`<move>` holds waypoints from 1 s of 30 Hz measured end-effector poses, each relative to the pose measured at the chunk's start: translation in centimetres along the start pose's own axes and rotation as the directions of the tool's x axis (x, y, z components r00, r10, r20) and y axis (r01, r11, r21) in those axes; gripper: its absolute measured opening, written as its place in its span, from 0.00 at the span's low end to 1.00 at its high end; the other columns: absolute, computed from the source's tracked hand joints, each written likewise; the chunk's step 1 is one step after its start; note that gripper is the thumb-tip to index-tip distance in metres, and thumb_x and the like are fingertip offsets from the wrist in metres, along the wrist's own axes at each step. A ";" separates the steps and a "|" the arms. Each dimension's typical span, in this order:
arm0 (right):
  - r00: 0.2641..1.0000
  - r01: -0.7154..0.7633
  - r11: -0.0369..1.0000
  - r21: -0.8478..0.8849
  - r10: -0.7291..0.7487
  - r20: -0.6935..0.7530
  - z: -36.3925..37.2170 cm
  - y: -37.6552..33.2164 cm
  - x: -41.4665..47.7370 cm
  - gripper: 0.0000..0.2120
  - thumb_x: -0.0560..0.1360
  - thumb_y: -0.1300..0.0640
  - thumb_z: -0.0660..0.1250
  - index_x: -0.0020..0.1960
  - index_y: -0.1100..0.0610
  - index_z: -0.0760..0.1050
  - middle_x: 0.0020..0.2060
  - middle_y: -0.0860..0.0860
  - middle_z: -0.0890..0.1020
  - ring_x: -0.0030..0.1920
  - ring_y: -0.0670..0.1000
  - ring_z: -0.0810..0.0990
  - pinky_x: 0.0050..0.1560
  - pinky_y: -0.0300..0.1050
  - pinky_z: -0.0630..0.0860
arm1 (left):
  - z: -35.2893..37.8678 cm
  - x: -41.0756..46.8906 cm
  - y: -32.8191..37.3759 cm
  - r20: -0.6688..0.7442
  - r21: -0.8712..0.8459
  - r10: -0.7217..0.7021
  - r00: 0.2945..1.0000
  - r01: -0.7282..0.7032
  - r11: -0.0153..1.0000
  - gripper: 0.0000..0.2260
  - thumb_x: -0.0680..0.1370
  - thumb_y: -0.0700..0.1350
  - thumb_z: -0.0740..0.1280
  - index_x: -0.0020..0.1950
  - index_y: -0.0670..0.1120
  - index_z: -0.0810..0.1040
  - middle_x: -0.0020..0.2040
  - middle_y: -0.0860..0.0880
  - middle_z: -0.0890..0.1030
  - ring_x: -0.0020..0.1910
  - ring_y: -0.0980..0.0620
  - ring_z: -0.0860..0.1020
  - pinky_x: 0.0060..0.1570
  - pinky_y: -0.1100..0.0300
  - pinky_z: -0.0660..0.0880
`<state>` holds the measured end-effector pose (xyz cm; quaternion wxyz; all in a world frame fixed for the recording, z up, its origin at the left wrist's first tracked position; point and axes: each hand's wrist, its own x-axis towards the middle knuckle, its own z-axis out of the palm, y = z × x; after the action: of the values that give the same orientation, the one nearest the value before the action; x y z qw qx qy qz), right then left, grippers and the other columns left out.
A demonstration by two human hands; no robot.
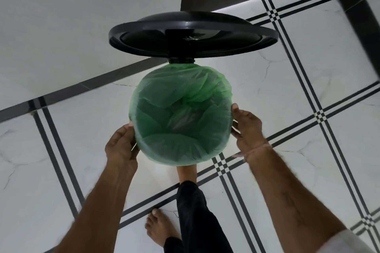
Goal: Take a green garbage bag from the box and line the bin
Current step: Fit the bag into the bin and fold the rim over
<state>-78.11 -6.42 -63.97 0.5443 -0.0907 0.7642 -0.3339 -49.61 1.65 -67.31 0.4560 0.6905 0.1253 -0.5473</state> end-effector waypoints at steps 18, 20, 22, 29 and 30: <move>0.968 -0.234 0.955 0.182 0.212 0.133 -2.2 3.0 -3.1 0.14 0.82 0.48 0.66 0.55 0.59 0.81 0.55 0.54 0.86 0.57 0.53 0.83 0.60 0.52 0.80 | -1.4 -2.6 -2.8 0.147 -0.251 -0.210 0.967 0.242 0.937 0.16 0.83 0.56 0.63 0.55 0.45 0.81 0.56 0.44 0.83 0.58 0.46 0.81 0.63 0.47 0.78; 0.949 -0.307 0.916 0.258 0.273 0.158 -2.7 4.6 -4.0 0.13 0.79 0.51 0.70 0.56 0.61 0.80 0.56 0.56 0.85 0.57 0.55 0.83 0.55 0.52 0.81 | -1.7 -3.7 -4.3 0.185 -0.269 -0.262 0.947 0.305 0.914 0.13 0.83 0.53 0.65 0.55 0.45 0.81 0.55 0.44 0.83 0.57 0.46 0.81 0.59 0.48 0.81; 0.933 -0.354 0.855 0.380 0.297 0.202 -2.3 5.8 -4.4 0.21 0.73 0.53 0.73 0.61 0.64 0.79 0.58 0.61 0.84 0.58 0.57 0.84 0.49 0.52 0.86 | -1.4 -4.6 -5.3 0.212 -0.343 -0.253 0.944 0.315 0.885 0.10 0.82 0.49 0.66 0.54 0.44 0.81 0.53 0.45 0.85 0.54 0.48 0.84 0.52 0.51 0.85; 0.943 -0.318 0.790 0.524 0.208 0.259 -1.5 8.3 -2.7 0.17 0.83 0.49 0.61 0.56 0.60 0.81 0.47 0.55 0.89 0.48 0.52 0.89 0.56 0.52 0.83 | -0.1 -4.0 -7.2 0.259 -0.469 -0.161 0.952 0.270 0.841 0.11 0.75 0.46 0.69 0.46 0.42 0.88 0.50 0.45 0.89 0.48 0.50 0.88 0.46 0.55 0.85; 0.945 -0.310 0.788 0.532 0.196 0.262 -1.4 8.6 -2.4 0.17 0.83 0.48 0.60 0.56 0.60 0.81 0.47 0.55 0.89 0.48 0.52 0.89 0.56 0.51 0.83 | 0.1 -4.0 -7.1 0.270 -0.462 -0.161 0.949 0.275 0.843 0.08 0.73 0.43 0.71 0.46 0.42 0.88 0.49 0.45 0.89 0.47 0.50 0.88 0.43 0.57 0.85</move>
<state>-76.47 1.93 -67.09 0.6576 0.1467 0.5793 -0.4587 -55.96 6.76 -67.37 0.5626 0.4668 0.2874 -0.6188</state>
